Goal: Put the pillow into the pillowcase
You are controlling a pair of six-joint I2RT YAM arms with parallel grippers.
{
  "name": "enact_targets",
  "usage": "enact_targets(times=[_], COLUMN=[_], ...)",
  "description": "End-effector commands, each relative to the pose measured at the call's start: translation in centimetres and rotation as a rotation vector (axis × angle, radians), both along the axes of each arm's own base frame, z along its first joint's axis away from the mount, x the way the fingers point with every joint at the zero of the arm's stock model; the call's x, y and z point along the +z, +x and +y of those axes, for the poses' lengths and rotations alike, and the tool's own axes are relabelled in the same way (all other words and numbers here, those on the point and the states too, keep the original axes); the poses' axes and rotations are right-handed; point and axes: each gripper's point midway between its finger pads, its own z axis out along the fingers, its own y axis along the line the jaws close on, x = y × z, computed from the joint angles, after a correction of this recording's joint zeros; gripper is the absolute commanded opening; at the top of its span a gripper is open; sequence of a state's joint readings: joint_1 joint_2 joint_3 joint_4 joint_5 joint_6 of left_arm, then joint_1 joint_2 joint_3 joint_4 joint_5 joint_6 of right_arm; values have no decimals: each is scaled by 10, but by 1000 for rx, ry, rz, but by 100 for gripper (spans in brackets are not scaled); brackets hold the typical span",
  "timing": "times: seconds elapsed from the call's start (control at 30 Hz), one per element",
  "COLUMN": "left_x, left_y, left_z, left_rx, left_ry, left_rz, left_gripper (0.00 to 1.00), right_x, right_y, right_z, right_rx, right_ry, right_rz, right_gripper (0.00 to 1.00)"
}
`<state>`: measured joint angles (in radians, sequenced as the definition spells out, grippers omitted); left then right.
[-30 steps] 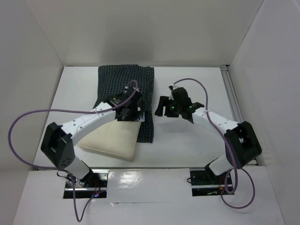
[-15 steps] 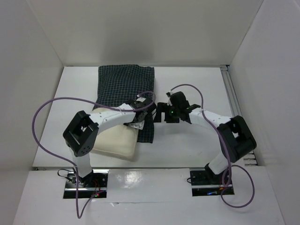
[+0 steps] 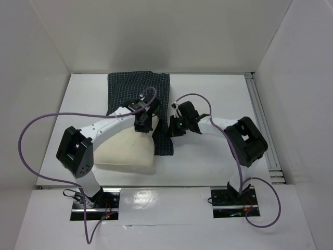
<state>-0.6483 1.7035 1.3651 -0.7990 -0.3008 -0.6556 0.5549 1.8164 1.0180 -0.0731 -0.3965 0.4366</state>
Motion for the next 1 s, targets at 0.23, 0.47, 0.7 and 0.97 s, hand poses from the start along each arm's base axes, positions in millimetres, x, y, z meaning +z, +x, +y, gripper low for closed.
enact_targets(times=[0.23,0.47,0.7,0.97], left_x=[87,74,25,65], left_y=[49,82,88,30], left_z=[-10,-35,-83,-68], left_rx=[210,325,280,74], left_ry=[-213,-254,-223,-229], left_rz=[-185,-225,-154,-135], left_gripper=[0,0,0,61], right_x=[147,128,93,96], right_y=[-88,-144,-147,-90], right_z=[22,-3,-38,-97], right_rx=[205,312,205,-89], right_ry=[184,138,27,-241], right_rz=[-219,-91,-37,-141], right_gripper=[0,0,0,77])
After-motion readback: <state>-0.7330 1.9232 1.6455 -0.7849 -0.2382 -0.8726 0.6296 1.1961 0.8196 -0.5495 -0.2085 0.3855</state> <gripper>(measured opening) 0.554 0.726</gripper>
